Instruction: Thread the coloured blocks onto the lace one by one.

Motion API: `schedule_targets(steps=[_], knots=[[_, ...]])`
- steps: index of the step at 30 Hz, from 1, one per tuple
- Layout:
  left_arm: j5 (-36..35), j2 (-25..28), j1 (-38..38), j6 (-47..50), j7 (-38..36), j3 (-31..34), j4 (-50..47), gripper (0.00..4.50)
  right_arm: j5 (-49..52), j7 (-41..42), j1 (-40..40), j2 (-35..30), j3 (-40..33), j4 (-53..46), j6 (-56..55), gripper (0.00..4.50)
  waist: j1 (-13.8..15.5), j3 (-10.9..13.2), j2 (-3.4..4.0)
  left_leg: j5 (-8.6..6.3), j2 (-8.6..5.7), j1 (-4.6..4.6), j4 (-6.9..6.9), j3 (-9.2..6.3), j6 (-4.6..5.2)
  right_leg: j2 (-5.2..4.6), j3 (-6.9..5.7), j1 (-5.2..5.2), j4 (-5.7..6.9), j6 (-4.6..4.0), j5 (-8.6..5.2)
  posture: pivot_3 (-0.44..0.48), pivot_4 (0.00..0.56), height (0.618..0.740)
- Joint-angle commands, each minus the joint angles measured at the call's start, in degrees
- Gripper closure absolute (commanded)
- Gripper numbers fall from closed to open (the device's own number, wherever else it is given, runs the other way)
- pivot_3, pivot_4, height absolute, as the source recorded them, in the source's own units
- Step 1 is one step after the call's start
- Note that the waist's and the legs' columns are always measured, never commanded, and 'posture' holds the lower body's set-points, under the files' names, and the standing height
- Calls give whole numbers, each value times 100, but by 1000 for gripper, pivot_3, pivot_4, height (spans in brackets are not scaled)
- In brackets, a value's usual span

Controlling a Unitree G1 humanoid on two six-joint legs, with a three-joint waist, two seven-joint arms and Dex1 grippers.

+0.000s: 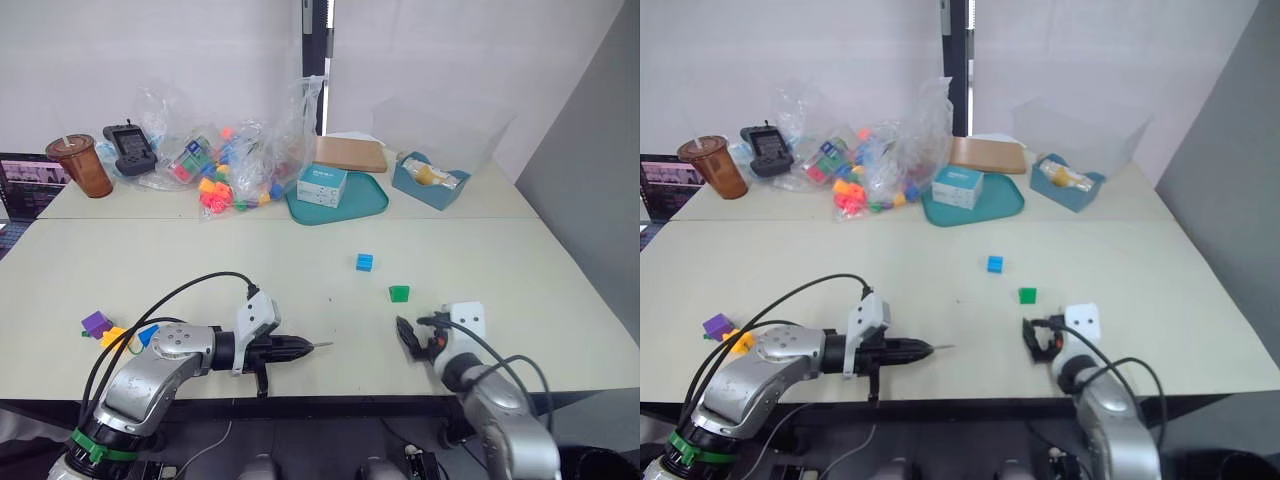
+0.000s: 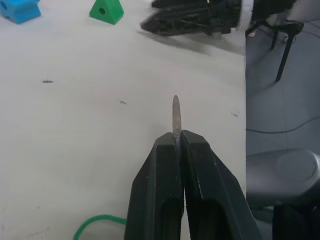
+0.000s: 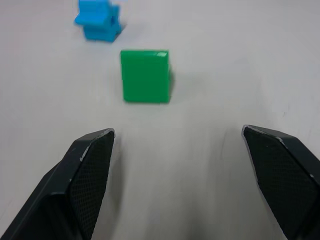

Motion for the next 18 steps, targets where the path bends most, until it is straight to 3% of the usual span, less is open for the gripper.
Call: schedule_targets(steps=[1,11,18], knots=[[-146,63,9,21,11,144,-253,4500,-324,-490,-248,80,68,366,-562,196,12,0,0,0,0,-1,-1,1,0,0,0,-1,-2,0,0,0,150,740],[-213,115,140,86,151,174,-397,4500,-379,-803,-1076,195,154,1797,-1269,196,-22,0,0,0,2,1,-2,1,0,0,0,0,1,0,0,0,150,740],[-205,140,192,60,201,136,-397,4500,-377,-688,-1107,315,390,1747,-1393,2391,-32,0,0,0,2,1,-3,1,0,0,0,-2,2,-1,0,0,150,740]])
